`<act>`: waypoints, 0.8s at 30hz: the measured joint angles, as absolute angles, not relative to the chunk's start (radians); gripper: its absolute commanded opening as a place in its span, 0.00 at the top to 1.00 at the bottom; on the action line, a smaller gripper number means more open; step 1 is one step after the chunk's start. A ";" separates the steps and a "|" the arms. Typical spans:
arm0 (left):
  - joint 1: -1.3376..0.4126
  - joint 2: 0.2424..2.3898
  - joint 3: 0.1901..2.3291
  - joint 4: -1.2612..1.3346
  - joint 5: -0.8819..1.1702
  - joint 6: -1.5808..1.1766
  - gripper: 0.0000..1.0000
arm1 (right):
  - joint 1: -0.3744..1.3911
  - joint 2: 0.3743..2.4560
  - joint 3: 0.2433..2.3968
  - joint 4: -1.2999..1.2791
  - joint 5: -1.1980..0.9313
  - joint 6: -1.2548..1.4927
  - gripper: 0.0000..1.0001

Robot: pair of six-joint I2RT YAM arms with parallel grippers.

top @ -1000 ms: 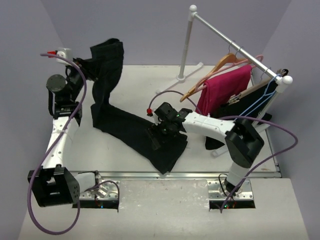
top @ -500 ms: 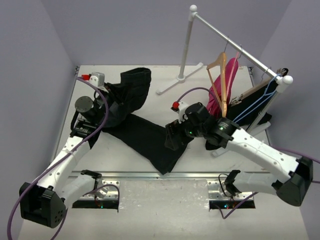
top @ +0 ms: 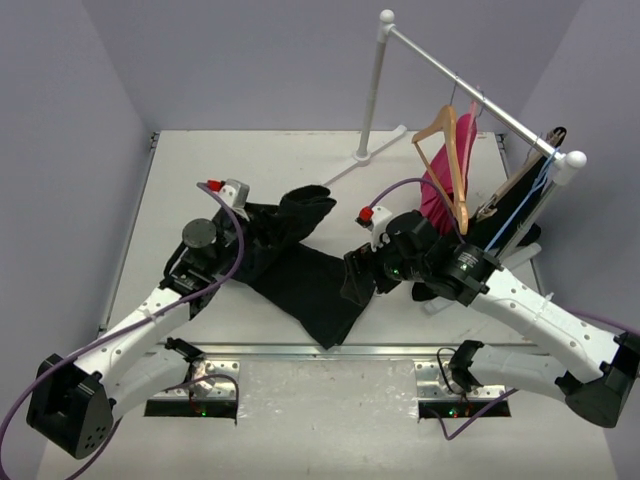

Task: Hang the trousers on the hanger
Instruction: Fold the trousers at the center of the board.

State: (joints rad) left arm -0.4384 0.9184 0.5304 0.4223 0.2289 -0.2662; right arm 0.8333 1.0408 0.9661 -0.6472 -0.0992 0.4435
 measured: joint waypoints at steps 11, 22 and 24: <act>-0.444 0.780 0.562 0.440 0.302 -0.326 0.00 | 0.766 1.117 0.950 -0.658 -0.053 0.419 0.01; -0.293 1.196 0.975 -0.160 -0.308 -0.701 0.00 | 0.754 1.400 0.992 -0.607 -0.051 0.401 0.01; -0.218 1.266 0.967 -0.267 -0.309 -0.782 0.00 | 0.739 1.466 1.025 -0.613 -0.057 0.403 0.01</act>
